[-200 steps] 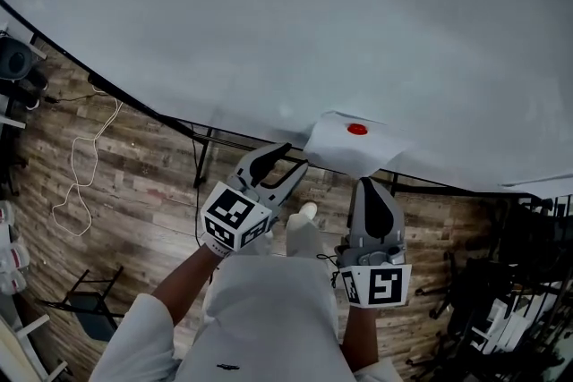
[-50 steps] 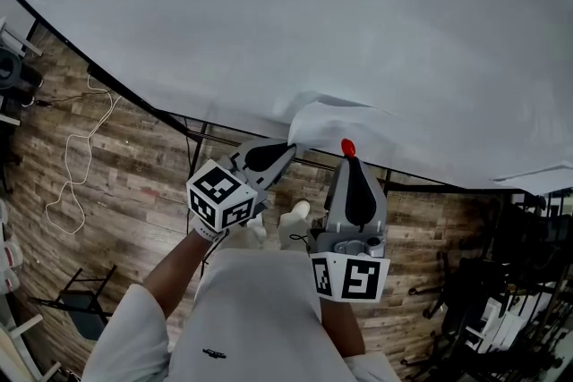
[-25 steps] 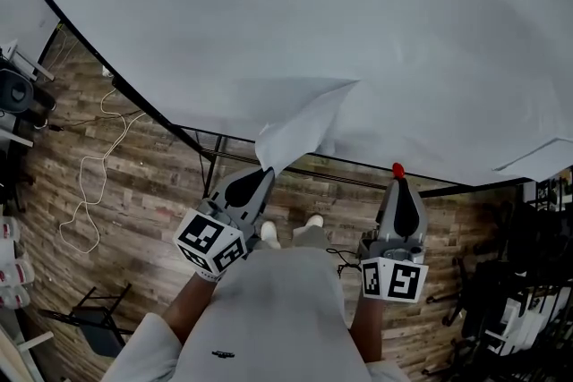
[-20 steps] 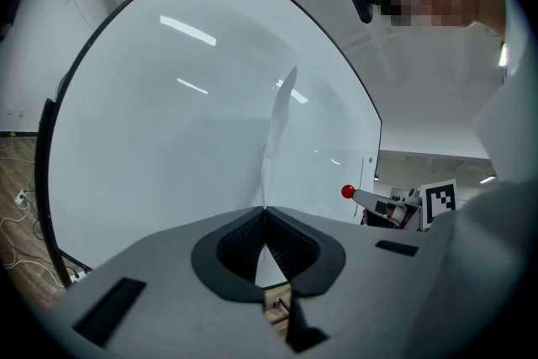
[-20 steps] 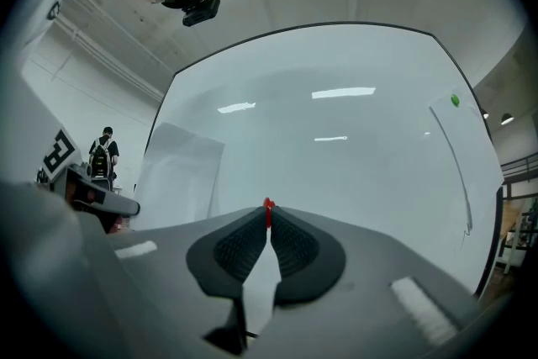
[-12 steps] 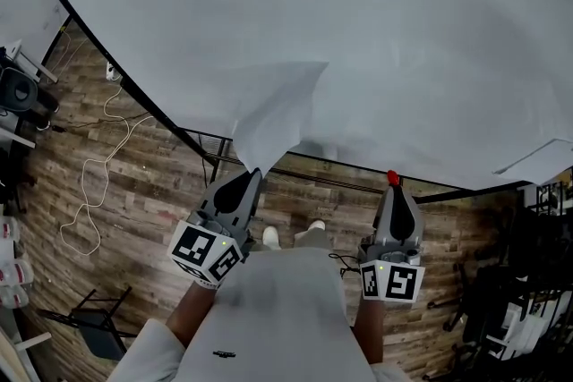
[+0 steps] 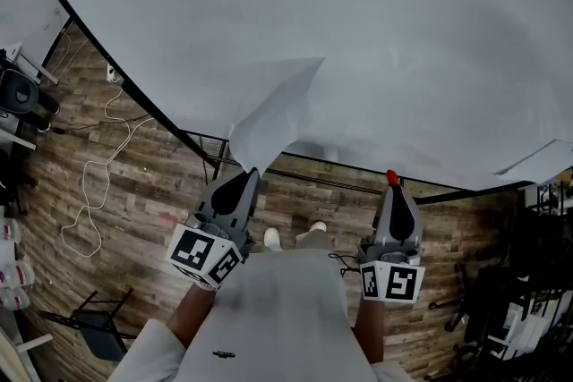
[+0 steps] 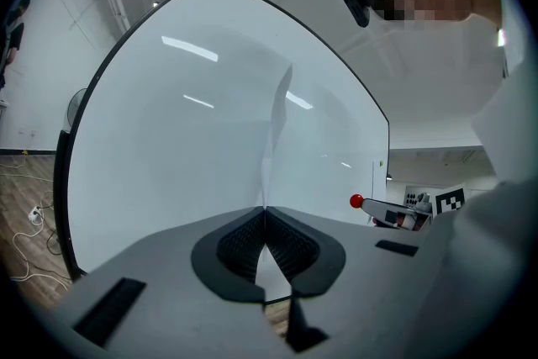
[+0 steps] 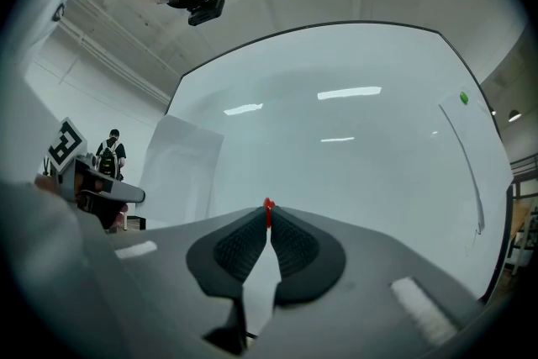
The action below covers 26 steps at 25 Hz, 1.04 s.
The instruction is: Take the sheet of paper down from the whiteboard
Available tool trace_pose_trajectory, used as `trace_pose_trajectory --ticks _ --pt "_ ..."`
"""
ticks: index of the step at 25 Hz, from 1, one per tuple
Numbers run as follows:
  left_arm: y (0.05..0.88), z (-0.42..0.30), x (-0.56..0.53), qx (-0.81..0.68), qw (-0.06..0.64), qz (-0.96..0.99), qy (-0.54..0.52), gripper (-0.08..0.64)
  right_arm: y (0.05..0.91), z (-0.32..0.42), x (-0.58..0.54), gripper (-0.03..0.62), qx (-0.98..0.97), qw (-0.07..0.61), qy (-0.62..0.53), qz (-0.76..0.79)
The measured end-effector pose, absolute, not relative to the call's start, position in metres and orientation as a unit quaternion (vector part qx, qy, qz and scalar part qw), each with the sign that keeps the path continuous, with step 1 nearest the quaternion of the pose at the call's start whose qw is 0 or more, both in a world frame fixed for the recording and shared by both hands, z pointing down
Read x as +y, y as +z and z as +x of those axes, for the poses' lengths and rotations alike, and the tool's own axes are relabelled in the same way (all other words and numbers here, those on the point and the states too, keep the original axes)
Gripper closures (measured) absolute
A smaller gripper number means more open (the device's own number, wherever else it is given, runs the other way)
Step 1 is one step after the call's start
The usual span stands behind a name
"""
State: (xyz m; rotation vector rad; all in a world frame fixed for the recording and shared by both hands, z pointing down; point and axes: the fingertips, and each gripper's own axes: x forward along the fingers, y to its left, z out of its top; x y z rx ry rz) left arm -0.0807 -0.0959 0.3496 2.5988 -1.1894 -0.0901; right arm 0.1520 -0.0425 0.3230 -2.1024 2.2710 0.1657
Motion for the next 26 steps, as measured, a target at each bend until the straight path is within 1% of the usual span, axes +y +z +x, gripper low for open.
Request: trace_pose_trajectory --ticks 26 --pt "0.349 -0.076 -0.076 -0.403 0.146 0.903 -0.035 0.554 0.316 0.149 -0.031 0.569 0.740 0.031 0.062 -0.669"
